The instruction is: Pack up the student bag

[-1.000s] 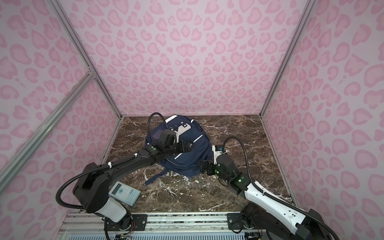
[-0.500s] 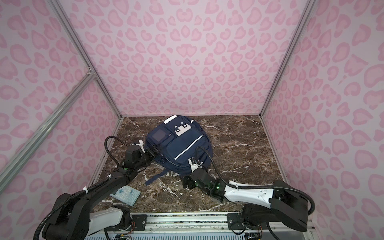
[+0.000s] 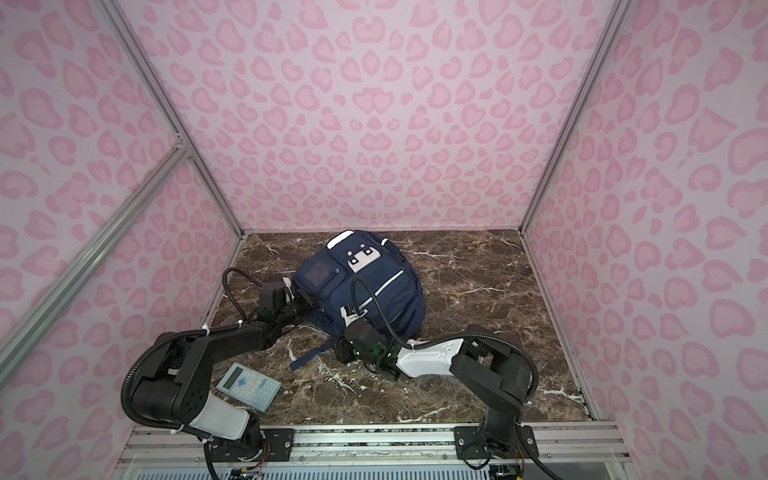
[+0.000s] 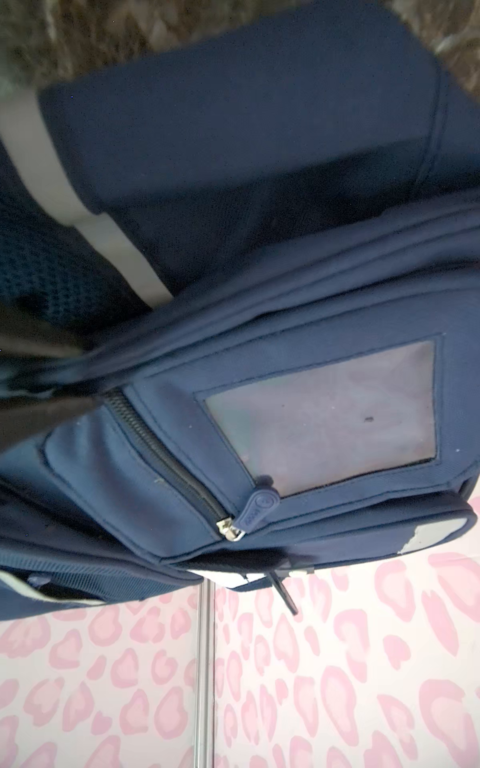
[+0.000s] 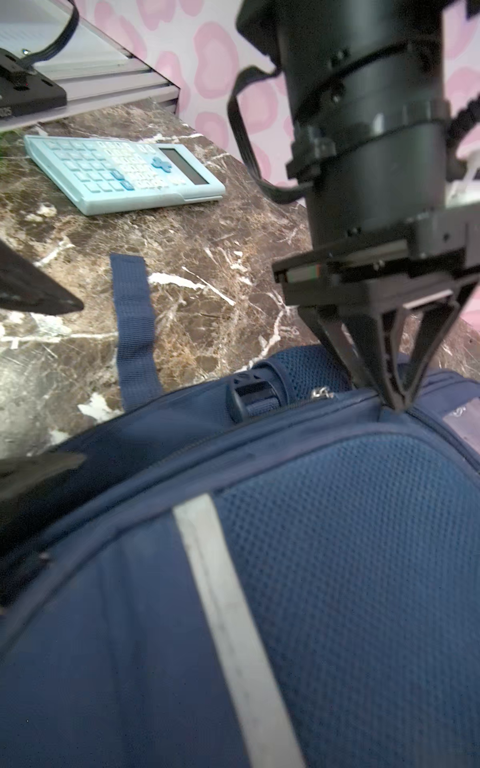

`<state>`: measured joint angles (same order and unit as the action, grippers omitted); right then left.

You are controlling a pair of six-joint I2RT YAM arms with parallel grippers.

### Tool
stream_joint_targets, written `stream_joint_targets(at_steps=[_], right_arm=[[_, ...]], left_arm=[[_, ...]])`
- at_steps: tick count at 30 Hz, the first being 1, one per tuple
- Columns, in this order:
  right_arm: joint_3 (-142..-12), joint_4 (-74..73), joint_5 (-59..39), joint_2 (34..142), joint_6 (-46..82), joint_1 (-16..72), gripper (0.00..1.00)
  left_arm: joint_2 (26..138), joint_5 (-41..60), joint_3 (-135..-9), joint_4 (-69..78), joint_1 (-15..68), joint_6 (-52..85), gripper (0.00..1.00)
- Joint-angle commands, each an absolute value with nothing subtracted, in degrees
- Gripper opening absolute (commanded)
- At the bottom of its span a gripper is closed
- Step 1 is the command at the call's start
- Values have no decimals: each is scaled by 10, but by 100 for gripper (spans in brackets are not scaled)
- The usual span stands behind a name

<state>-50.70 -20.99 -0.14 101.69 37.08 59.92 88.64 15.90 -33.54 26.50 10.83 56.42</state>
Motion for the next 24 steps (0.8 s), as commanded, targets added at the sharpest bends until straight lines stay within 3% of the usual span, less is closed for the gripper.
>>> stream_joint_targets(at_steps=[1, 11, 18, 24], right_arm=[[-510, -198, -5, 1020, 375, 571, 53], [-479, -129, -30, 956, 332, 476, 48], [-416, -72, 47, 869, 354, 537, 50], [-415, -143, 22, 884, 396, 574, 51]], left_arm=[[875, 180, -320, 283, 114, 561, 3], [802, 158, -224, 338, 242, 640, 3], [769, 127, -227, 307, 284, 634, 3], [756, 105, -220, 310, 322, 649, 3]])
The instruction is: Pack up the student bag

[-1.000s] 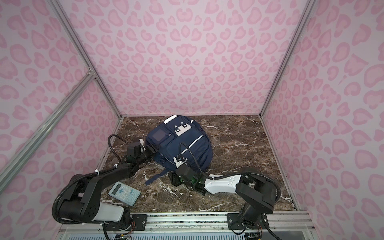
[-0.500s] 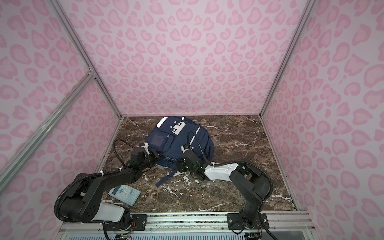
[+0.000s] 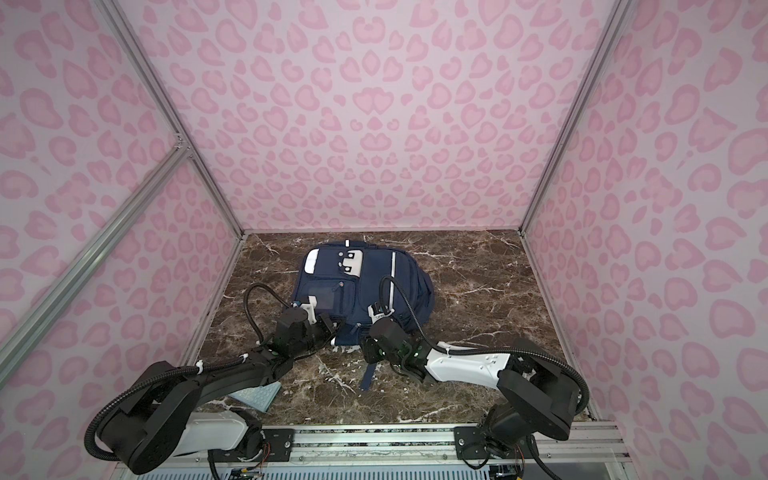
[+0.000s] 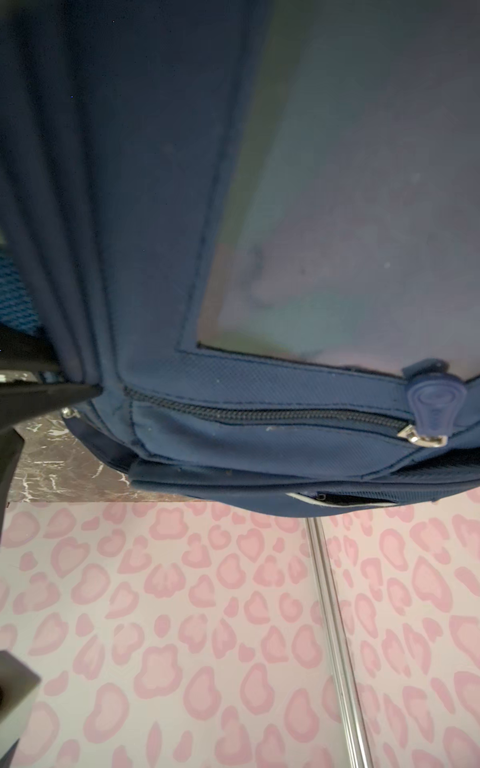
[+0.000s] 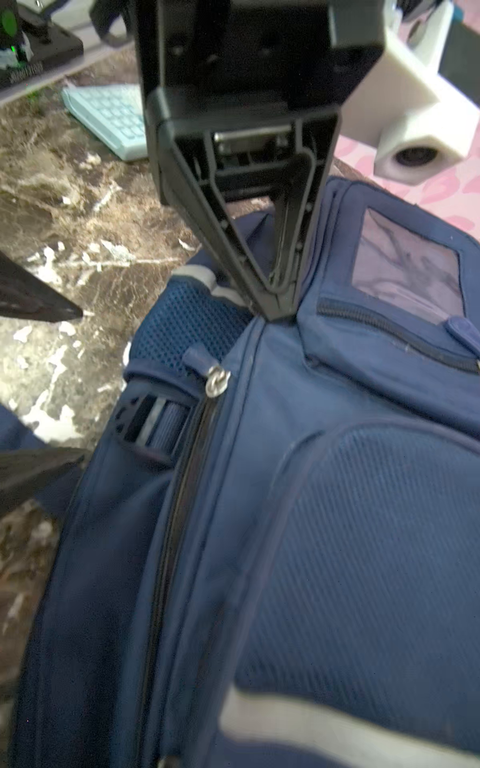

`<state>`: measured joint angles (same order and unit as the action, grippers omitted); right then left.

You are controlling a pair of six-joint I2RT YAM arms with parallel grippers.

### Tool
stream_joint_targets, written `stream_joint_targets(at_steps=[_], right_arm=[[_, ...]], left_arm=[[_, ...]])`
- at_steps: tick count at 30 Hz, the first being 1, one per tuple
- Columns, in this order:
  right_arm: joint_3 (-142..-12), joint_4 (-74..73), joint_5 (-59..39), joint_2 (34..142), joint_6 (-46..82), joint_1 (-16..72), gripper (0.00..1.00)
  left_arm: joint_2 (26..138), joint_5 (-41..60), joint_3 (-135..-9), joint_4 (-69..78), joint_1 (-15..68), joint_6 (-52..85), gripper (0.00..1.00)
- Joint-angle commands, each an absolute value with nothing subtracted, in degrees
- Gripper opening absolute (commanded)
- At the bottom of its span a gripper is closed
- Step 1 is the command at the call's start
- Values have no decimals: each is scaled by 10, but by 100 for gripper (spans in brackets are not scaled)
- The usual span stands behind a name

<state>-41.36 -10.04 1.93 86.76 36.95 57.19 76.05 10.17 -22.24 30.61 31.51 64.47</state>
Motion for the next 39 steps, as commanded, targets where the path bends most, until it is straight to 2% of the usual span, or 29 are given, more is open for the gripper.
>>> stream_joint_targets(at_steps=[1, 4, 8, 12, 16, 19, 28, 31, 39], right_arm=[[-422, -153, 16, 896, 400, 572, 52], [-451, -146, 38, 935, 407, 566, 57], [-479, -181, 21, 986, 415, 548, 57], [-537, -157, 45, 1028, 396, 558, 48], [-567, -79, 139, 1045, 411, 568, 34], [-556, -51, 159, 1035, 414, 563, 27], [-504, -60, 101, 975, 371, 535, 4], [-475, -67, 75, 952, 363, 515, 0], [-388, -18, 84, 852, 323, 435, 0]], left_arm=[[756, 106, -220, 311, 324, 650, 3], [752, 112, -216, 314, 325, 654, 3], [737, 109, -215, 299, 329, 654, 3], [735, 112, -216, 291, 335, 656, 3], [729, 109, -214, 285, 335, 654, 3], [726, 105, -215, 274, 335, 650, 3], [721, 79, -222, 242, 335, 629, 3], [722, 73, -228, 231, 334, 621, 3], [706, 73, -233, 195, 311, 596, 3]])
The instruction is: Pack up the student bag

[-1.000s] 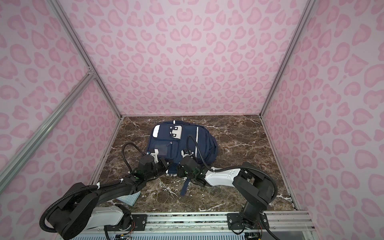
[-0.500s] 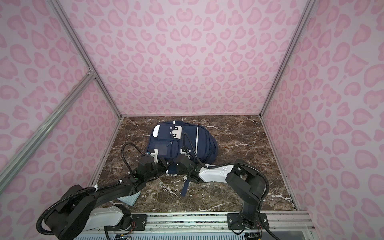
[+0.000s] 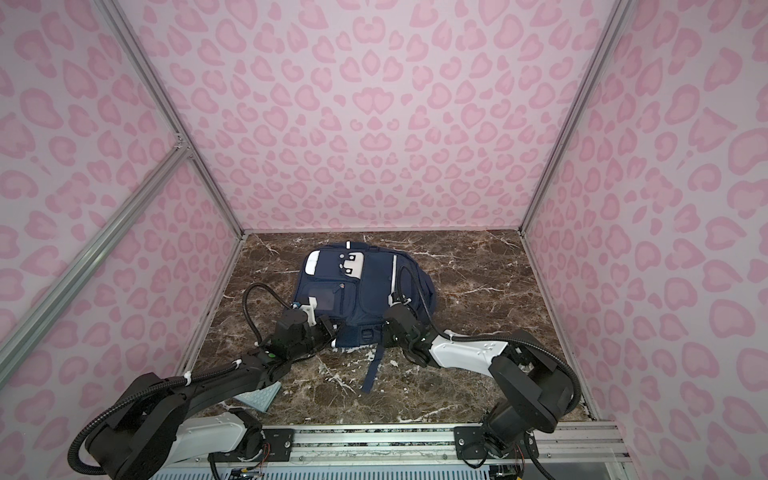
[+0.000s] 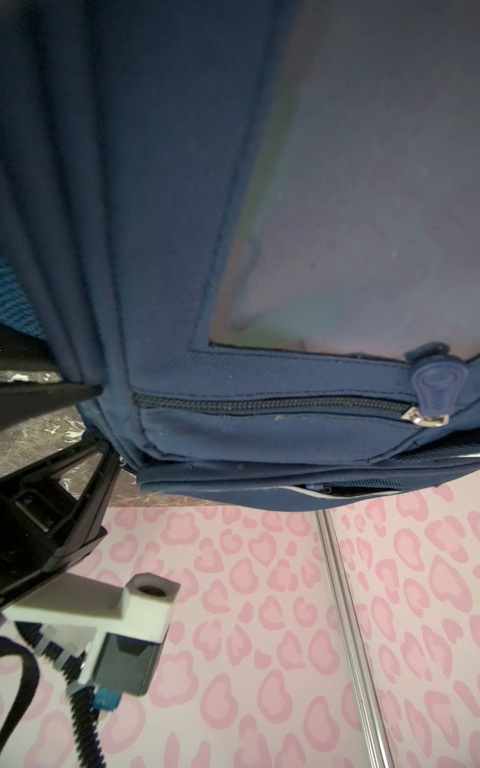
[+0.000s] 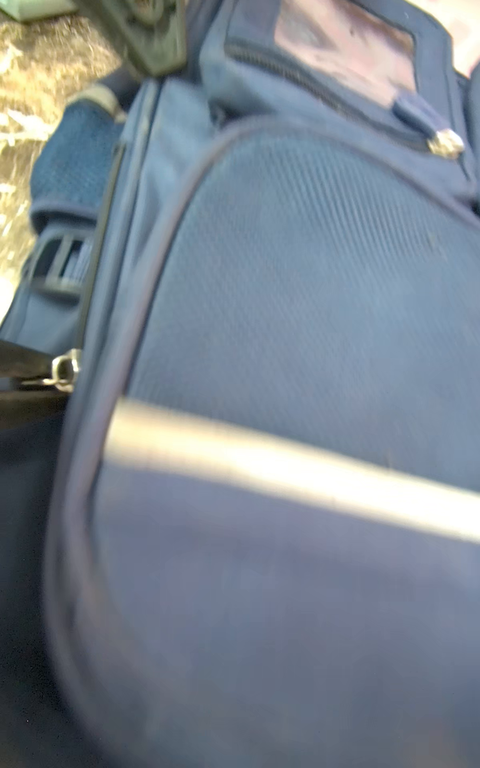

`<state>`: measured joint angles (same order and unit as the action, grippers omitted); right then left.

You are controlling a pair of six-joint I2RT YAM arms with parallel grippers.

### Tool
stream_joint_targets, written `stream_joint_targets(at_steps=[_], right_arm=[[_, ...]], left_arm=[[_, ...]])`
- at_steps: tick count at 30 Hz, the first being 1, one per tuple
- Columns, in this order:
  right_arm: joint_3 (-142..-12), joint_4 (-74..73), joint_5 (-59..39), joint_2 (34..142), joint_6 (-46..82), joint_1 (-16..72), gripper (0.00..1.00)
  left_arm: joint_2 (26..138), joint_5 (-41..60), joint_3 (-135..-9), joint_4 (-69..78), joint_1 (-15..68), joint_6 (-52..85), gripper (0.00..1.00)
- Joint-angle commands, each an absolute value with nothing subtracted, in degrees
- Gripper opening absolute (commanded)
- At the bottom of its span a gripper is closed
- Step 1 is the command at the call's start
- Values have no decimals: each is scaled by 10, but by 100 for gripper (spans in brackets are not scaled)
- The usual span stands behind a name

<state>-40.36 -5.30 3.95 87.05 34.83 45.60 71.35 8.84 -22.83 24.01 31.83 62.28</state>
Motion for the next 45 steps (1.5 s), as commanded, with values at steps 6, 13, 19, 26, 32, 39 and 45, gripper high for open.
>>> stream_joint_targets(at_steps=[6, 13, 19, 26, 32, 39, 45], right_arm=[[-403, 67, 70, 849, 253, 334, 0], [-458, 216, 45, 826, 250, 340, 0], [-453, 200, -53, 808, 282, 423, 0], [-503, 140, -32, 843, 346, 539, 0], [-511, 91, -16, 855, 385, 587, 0], [-519, 68, -8, 874, 396, 618, 0], [-511, 71, -9, 873, 401, 629, 0]], left_arm=[[727, 82, -254, 192, 285, 576, 3], [800, 73, -335, 154, 208, 511, 3], [894, 111, -416, 149, 142, 471, 19], [770, 74, -338, 142, 187, 493, 83], [640, 54, -193, 202, 317, 621, 77], [679, -20, -178, 285, 435, 660, 77], [724, -51, -186, 295, 445, 659, 34]])
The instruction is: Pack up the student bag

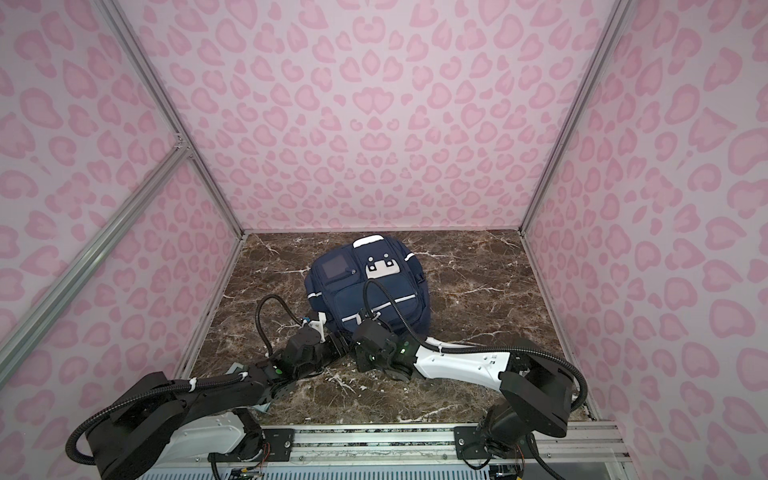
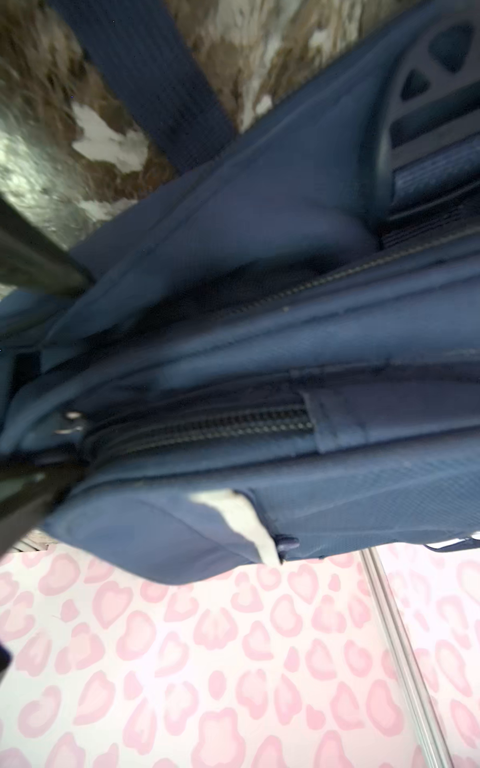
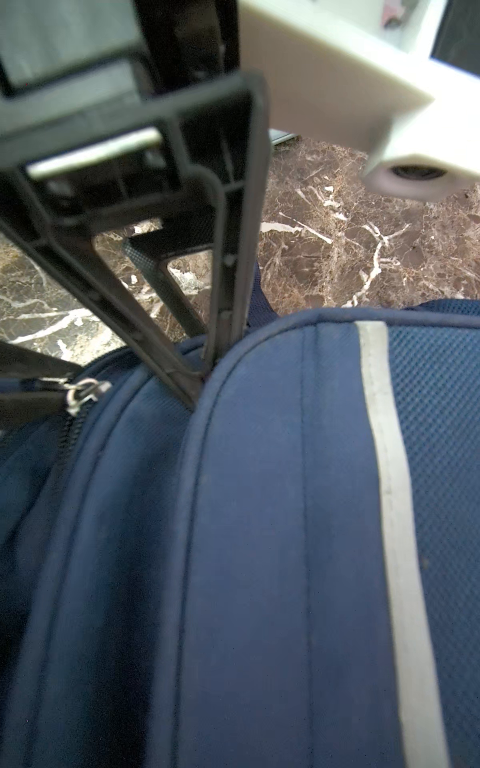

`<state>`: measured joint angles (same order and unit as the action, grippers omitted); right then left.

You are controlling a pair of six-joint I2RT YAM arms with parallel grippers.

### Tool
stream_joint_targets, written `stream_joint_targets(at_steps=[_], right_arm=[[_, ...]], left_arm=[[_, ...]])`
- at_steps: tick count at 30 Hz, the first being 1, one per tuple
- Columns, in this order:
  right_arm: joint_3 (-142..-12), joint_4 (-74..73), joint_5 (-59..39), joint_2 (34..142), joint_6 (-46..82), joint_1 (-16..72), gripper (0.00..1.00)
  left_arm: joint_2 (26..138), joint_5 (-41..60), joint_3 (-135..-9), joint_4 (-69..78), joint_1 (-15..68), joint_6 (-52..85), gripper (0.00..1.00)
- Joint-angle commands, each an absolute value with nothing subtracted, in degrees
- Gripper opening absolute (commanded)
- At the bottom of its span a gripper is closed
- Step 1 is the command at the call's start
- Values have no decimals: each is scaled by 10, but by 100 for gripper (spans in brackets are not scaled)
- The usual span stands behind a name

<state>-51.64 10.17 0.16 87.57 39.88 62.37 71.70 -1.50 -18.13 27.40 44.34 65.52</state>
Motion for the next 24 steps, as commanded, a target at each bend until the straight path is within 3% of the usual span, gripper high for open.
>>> stream_joint_targets(at_steps=[1, 2, 3, 10, 19, 24], right_arm=[[-507, 72, -7, 869, 402, 629, 0], [-502, 75, -2, 864, 400, 628, 0], [-498, 84, 5, 857, 397, 627, 0], [-456, 169, 52, 803, 355, 544, 0], [-428, 209, 45, 773, 268, 326, 0], [-427, 215, 8, 753, 262, 328, 0]], left_arm=[[723, -55, -190, 283, 445, 653, 15], [721, -57, -193, 269, 445, 648, 4], [717, -58, -194, 259, 445, 646, 3], [658, -48, -172, 206, 440, 639, 3], [586, -13, -166, 128, 392, 588, 3], [567, -35, -191, 56, 348, 534, 6]])
